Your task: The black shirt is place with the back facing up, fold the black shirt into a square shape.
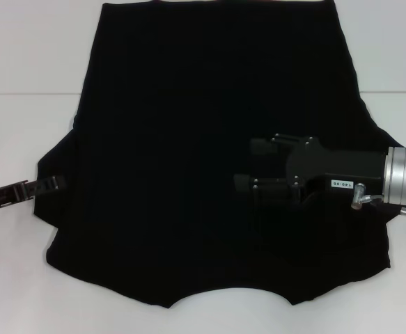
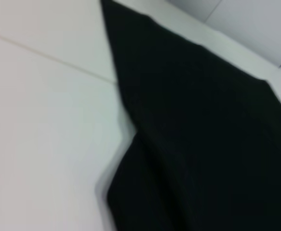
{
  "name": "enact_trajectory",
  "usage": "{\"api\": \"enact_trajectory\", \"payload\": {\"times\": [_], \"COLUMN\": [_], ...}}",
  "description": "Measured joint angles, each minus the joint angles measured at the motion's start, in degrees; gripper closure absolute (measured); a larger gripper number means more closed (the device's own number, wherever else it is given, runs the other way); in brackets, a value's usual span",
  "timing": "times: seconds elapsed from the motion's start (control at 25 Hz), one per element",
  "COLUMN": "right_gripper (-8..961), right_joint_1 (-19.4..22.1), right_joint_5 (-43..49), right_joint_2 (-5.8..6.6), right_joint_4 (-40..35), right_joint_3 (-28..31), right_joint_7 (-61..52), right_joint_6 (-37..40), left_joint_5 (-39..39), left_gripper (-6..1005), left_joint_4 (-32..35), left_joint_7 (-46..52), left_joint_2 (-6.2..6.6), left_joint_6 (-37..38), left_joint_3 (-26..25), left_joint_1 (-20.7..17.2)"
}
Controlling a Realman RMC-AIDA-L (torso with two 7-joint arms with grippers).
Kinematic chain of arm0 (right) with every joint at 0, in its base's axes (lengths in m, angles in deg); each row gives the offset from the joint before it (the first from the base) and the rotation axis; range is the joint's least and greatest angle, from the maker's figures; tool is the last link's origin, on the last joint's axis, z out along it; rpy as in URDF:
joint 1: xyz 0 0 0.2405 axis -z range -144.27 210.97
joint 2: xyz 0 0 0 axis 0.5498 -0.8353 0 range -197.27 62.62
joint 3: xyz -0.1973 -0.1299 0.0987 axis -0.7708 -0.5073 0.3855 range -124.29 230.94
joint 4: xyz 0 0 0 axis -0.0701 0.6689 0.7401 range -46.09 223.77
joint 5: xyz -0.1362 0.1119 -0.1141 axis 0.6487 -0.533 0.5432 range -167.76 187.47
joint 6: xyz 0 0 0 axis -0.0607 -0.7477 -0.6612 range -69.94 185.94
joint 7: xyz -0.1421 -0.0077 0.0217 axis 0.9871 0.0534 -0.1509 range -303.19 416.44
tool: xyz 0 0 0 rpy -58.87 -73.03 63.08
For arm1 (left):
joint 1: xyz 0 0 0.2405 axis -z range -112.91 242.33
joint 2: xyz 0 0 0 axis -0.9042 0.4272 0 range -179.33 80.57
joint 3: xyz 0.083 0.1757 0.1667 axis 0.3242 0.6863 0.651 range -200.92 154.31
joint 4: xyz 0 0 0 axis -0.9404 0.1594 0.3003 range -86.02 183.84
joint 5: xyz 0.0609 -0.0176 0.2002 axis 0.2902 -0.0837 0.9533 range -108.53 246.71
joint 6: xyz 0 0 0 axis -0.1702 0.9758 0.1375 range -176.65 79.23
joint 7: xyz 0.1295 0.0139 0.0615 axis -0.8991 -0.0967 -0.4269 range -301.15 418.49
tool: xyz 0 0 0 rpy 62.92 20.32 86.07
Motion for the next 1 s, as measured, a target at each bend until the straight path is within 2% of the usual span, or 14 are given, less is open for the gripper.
{"api": "enact_trajectory", "payload": {"times": [0.64, 1.0], "right_gripper": [72, 72], "right_joint_1": [0.23, 0.43], "right_joint_5": [-0.12, -0.59], "right_joint_2": [0.12, 0.12], "right_joint_4": [-0.17, -0.29], "right_joint_3": [0.01, 0.06], "right_joint_7": [-0.43, -0.67], "right_joint_6": [0.06, 0.10], "left_joint_5": [2.56, 8.83], "left_gripper": [52, 51], "left_joint_4": [0.94, 4.09], "left_joint_7": [1.45, 6.79], "left_joint_2": [0.07, 0.99], "left_joint_6": [1.42, 4.53], "left_joint_3": [0.44, 0.66], "left_joint_1": [0.24, 1.79]}}
